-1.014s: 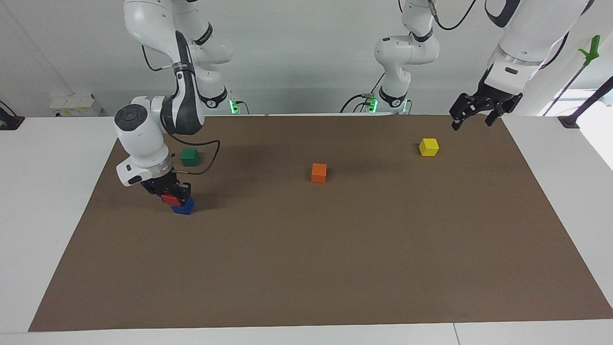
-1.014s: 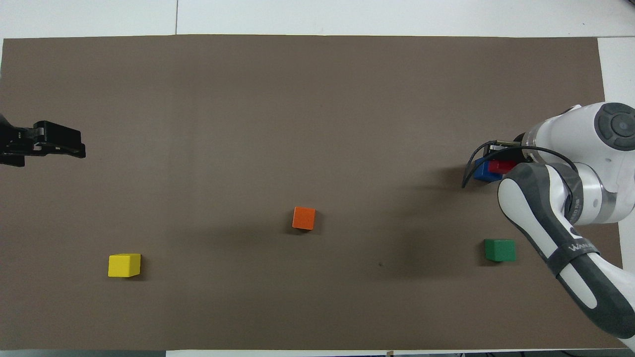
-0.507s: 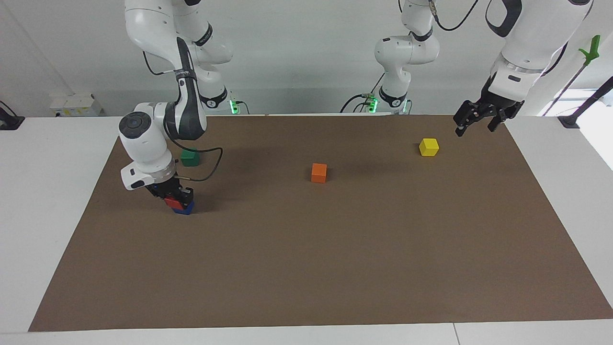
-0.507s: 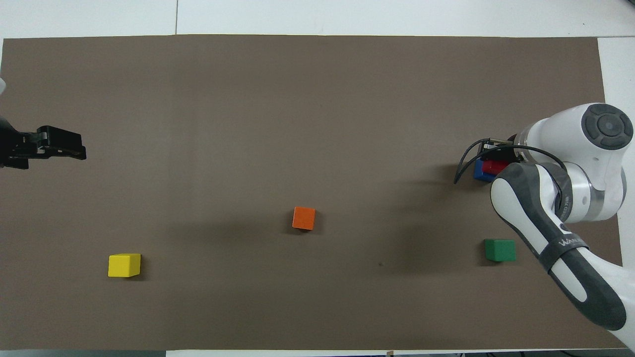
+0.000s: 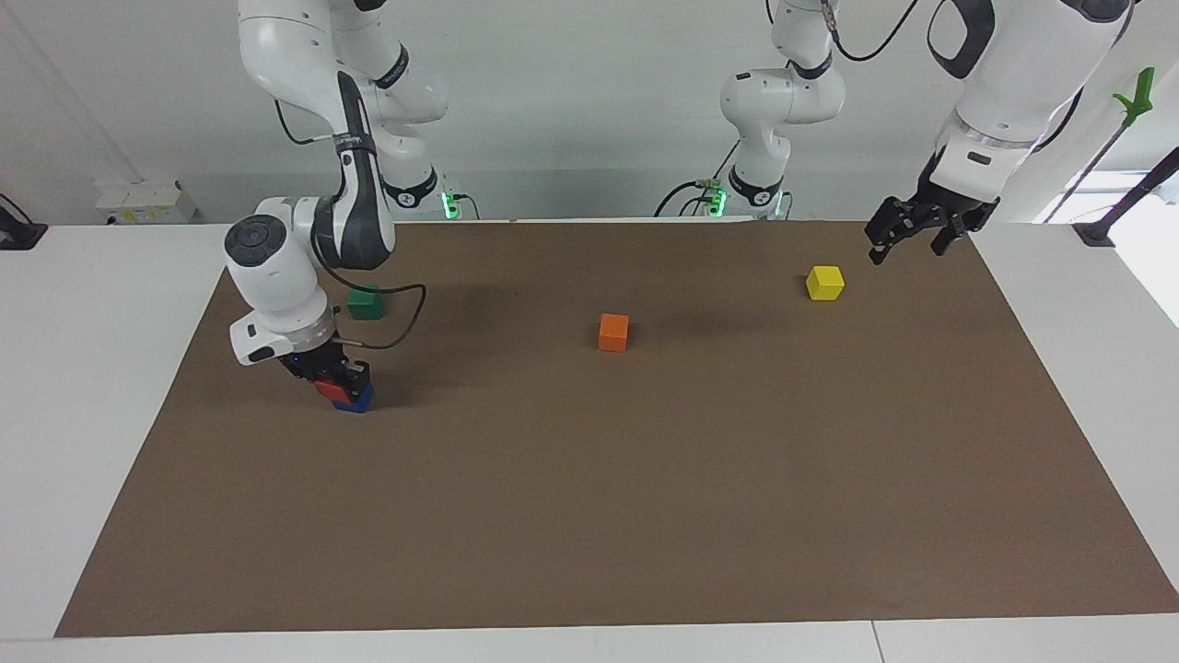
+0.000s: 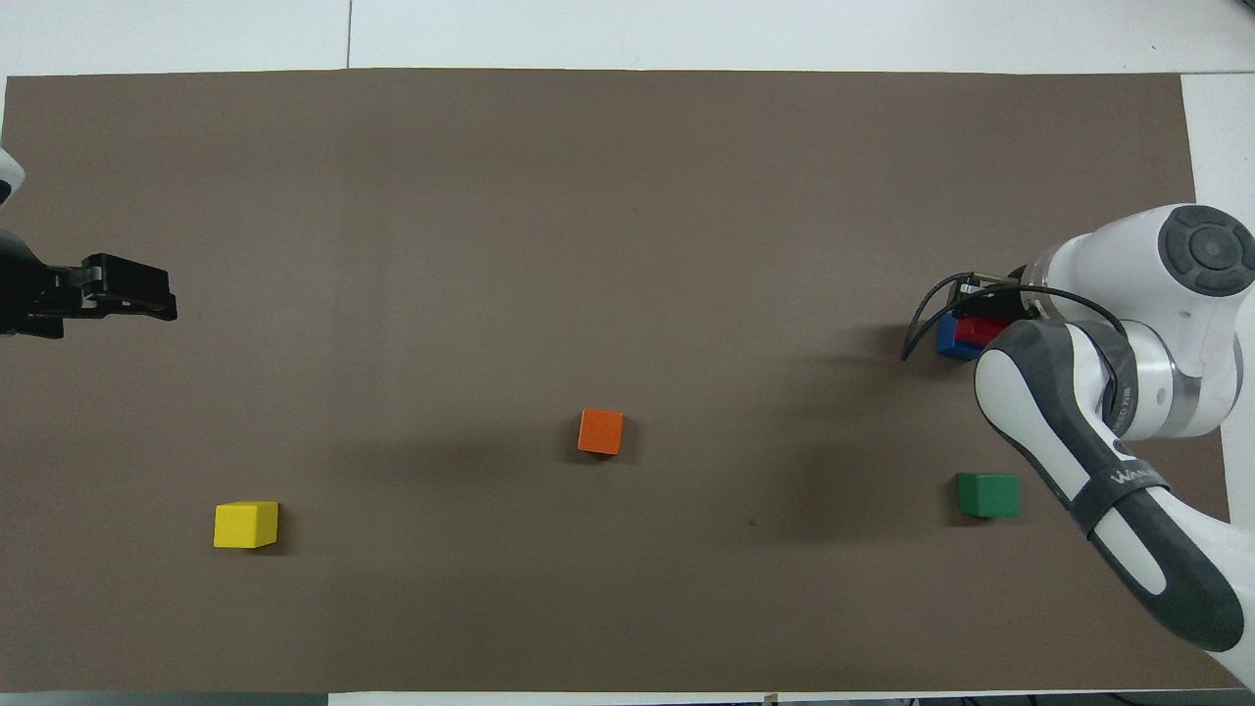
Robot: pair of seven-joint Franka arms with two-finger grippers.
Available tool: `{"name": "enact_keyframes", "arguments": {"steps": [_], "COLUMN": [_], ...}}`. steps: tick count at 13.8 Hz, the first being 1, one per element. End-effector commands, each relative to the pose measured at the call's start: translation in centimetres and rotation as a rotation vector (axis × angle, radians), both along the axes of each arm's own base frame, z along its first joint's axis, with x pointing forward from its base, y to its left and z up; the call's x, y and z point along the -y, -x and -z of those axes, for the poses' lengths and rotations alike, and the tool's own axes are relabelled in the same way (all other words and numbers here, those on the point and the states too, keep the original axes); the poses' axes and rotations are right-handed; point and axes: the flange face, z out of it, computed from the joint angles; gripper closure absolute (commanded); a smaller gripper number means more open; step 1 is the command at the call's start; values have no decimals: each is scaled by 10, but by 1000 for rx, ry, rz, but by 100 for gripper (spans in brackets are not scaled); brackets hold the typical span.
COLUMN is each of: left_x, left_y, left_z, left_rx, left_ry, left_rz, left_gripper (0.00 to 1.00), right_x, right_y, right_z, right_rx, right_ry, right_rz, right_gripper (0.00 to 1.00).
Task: Transfer red block to right arm and stack on blue block
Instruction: 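Lower the red cube onto the blue cube with the right gripper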
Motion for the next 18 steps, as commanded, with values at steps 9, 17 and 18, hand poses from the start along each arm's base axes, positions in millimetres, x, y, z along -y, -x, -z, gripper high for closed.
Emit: {"name": "enact_keyframes", "arguments": {"steps": [9,17,18], "left_x": [-6,-6,-6], "left_y": [7,7,7], "left_z": [0,-1,0], "left_rx": [11,12,11], "left_ry": [11,11,11], "left_rz": [-6,-6,-6], "left_gripper": [0,0,0], "right_x": [3,1,-1], "right_y": [3,-2,-3], "right_z": [-1,-26,-39], "right_rx": [10,27,17], "right_ry": [-47,-45,-44], "right_rz": [17,1,-20], "right_gripper": [17,0,0]}}
